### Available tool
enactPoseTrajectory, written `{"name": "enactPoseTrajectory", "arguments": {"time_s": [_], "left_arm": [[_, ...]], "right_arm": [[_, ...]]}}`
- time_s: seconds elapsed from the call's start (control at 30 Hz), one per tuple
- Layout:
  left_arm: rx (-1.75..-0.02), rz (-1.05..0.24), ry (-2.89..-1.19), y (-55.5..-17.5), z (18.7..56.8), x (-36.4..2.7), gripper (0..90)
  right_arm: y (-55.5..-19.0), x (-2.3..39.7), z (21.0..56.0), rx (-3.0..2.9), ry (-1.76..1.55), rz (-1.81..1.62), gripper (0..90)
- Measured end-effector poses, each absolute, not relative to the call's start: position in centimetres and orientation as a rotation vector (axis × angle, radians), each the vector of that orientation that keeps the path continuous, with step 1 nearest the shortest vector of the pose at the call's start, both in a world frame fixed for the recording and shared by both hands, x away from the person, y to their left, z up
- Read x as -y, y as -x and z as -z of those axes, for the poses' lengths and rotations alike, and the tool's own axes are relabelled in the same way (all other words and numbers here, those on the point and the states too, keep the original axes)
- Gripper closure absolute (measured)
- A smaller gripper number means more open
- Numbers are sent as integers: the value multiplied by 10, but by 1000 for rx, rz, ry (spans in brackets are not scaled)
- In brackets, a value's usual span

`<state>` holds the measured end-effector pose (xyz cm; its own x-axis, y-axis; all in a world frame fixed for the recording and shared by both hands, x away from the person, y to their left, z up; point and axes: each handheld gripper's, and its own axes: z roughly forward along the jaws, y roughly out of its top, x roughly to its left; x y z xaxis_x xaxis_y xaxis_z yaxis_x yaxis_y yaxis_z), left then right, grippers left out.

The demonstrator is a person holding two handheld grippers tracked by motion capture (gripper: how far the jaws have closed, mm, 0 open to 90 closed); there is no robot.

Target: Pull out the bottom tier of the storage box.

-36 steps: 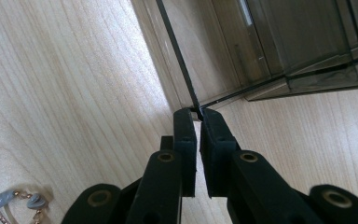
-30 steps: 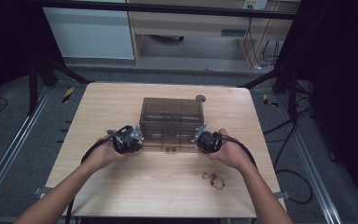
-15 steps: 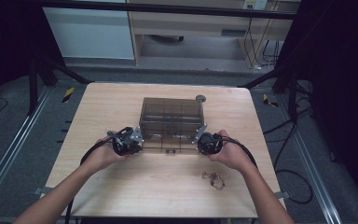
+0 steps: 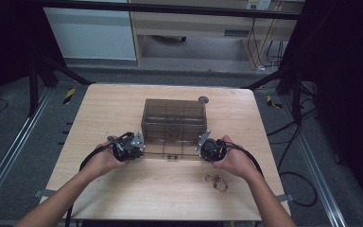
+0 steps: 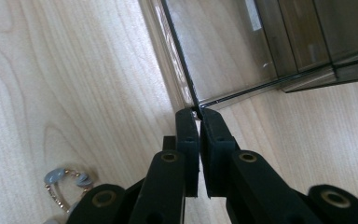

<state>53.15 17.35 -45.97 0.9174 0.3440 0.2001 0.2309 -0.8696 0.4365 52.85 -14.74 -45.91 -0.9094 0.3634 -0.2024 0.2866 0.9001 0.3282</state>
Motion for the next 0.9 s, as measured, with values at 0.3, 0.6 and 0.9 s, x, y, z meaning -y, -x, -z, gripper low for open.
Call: {"name": "enactPoseTrajectory", "arguments": {"time_s": [0.3,0.6,0.9], "left_arm": [[-410,-381,-2665,-521,462,-173,870],[-406,-376,-2650,-511,463,-177,868],[-392,-391,-2660,-500,463,-173,869]], "right_arm": [[-522,148,459,-2809,-464,-422,871],[-509,144,459,-2825,-436,-397,874],[-507,148,458,-2829,-436,-412,870]]}}
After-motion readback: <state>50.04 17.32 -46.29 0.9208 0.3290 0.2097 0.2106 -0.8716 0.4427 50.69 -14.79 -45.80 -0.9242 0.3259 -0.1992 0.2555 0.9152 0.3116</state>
